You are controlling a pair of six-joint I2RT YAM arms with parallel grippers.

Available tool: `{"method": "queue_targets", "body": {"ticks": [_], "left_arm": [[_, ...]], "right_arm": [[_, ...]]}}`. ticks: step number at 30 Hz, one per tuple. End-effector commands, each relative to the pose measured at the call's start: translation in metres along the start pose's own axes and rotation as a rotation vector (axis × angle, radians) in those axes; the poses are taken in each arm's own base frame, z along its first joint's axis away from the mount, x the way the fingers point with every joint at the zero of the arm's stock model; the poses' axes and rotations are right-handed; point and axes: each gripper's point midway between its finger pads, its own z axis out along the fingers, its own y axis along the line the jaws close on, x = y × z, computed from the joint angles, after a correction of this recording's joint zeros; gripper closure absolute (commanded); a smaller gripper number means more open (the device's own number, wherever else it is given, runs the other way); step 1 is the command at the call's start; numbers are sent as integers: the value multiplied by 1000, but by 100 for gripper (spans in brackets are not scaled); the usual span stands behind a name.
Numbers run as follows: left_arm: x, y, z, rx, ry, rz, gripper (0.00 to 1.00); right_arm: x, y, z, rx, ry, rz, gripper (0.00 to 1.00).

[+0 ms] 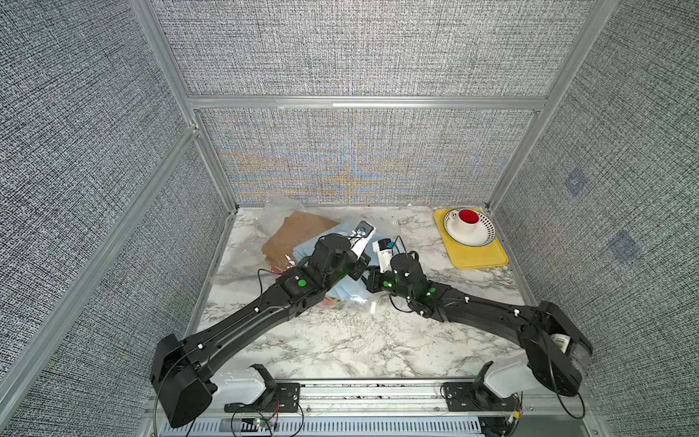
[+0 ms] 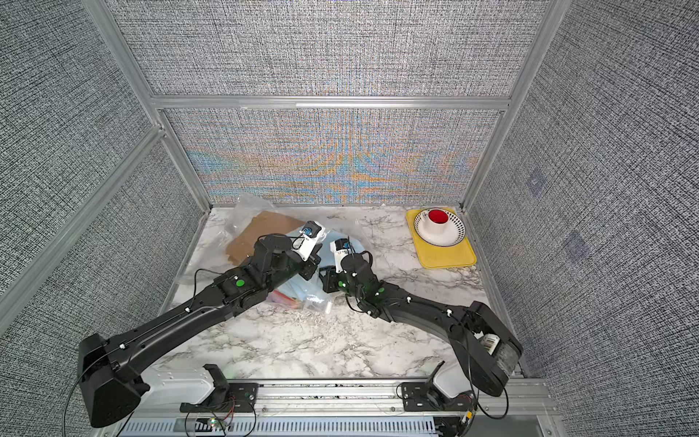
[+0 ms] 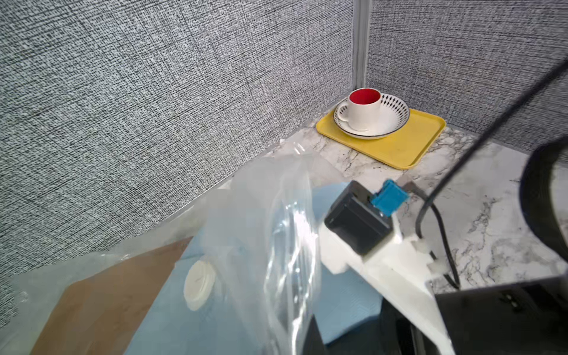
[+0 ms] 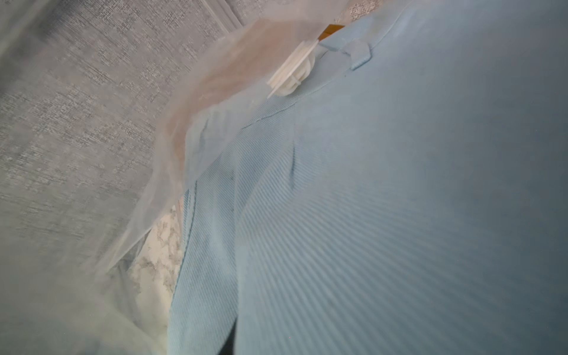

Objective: Take the trousers out of the vacuum bag
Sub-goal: Take out the trousers from the vacuum bag.

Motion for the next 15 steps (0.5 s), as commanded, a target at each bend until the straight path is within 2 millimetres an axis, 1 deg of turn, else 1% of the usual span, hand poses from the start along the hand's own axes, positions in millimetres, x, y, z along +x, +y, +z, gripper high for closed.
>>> {"method": "queue_targets", "body": {"ticks": [1,3,5,7,9,12,15], "left_arm": [[-3,-18,-8,109,-55,-4,100],[5,-17,-11,103,-42,-7,100],[11,-11,-12,65,-27,-11,100],[14,-6,-10,35,-16,-12,100],[16,2,-7,-15,-3,-29,100],[19,10,-2,-62,21,-36,100],[25,10,4,-66,34,-28,100]], "right_arm": [[-28,-13,-10,84,-78,-74,100],[-38,-12,-14,92,-89,-102,100],[-46,-6,-18,85,-86,-134,100],[-50,0,-25,71,-79,-157,100],[-53,5,-34,58,-72,-177,100],[-56,13,-55,38,-60,-219,100],[-62,19,-80,32,-69,-257,100]]}}
